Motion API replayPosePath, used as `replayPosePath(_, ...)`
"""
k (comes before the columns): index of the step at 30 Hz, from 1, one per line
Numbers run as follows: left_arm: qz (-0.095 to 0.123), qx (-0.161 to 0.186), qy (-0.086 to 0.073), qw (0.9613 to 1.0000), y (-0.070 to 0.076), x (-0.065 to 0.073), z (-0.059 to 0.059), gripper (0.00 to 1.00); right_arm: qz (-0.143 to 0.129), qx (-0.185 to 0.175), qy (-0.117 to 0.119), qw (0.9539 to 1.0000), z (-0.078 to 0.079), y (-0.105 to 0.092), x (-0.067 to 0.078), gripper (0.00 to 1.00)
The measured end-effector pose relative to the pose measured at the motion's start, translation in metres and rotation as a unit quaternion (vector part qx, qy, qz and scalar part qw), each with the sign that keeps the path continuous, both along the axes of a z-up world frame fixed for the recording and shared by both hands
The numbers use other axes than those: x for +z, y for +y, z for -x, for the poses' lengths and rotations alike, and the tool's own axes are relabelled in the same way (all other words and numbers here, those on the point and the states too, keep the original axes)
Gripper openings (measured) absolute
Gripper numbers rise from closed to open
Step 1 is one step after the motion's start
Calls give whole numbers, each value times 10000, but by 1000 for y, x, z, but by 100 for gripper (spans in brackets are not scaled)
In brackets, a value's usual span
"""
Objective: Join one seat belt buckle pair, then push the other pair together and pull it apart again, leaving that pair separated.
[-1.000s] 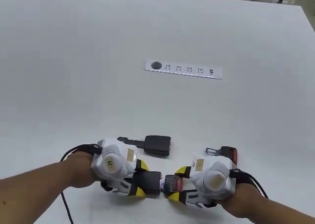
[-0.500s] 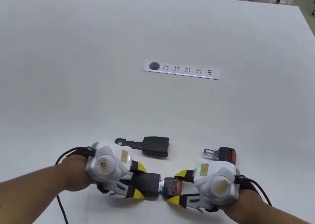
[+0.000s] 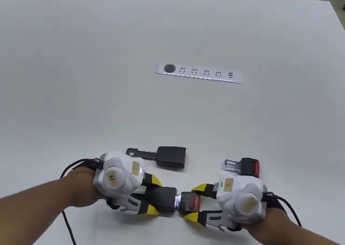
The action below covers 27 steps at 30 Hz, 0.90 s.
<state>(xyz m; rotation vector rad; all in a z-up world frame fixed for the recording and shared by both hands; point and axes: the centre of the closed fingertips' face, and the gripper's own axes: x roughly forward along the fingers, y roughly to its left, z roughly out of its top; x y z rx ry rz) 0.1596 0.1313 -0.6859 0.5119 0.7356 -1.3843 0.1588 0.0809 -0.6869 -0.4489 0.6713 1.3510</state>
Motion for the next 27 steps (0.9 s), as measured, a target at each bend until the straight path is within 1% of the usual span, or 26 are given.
replayPosePath(2,-48,-21,1,10000,0,-1,0,34,31,21,-54,10000,1,0,0,33)
replayPosePath(4,-47,-5,44,10000,1,-1,1,35,-13,-23,34,10000,1,0,-1,33)
replayPosePath(5,-45,-1,39,10000,0,0,2,35,-4,23,-28,10000,1,0,-1,33)
replayPosePath(10,-127,-108,-97,9998,-1,-1,3,35,53,50,-98,9999,1,0,-3,34)
replayPosePath(12,-147,-107,-120,9998,0,-3,2,35,58,50,-111,9999,0,0,-3,34)
replayPosePath(14,-186,-120,-170,9996,0,-4,2,35,128,63,-125,9998,1,-1,-5,34)
replayPosePath(15,-200,-98,-162,9996,1,-4,2,36,181,123,-243,9995,1,-1,-6,34)
replayPosePath(16,-201,-72,-144,9997,0,-4,2,36,224,133,-276,9993,1,-2,-8,34)
replayPosePath(17,-202,15,-78,9998,0,-4,1,36,250,138,-323,9991,2,-2,-9,34)
replayPosePath(18,-210,19,-68,9998,0,-4,1,36,242,119,-316,9991,2,-2,-9,34)
replayPosePath(19,-229,15,-69,9997,0,-3,2,36,243,104,-309,9992,3,-3,-8,36)
replayPosePath(20,-264,7,-68,9996,-1,-3,2,36,203,52,-229,9995,5,-3,-7,39)
replayPosePath(21,-293,17,-56,9996,-1,-3,2,37,108,-28,-106,9999,8,-1,-6,44)
replayPosePath(23,-370,108,-17,9993,-2,-2,1,40,138,-183,-82,9997,5,-3,-7,58)
replayPosePath(25,-361,244,69,9990,-4,0,1,55,145,-346,2,9993,4,-5,-7,70)
replayPosePath(26,-370,293,41,9989,-5,0,-1,62,73,-444,49,9990,3,-5,-5,72)
replayPosePath(27,-384,307,13,9988,-4,1,-1,69,-16,-511,-7,9987,1,-5,-1,74)
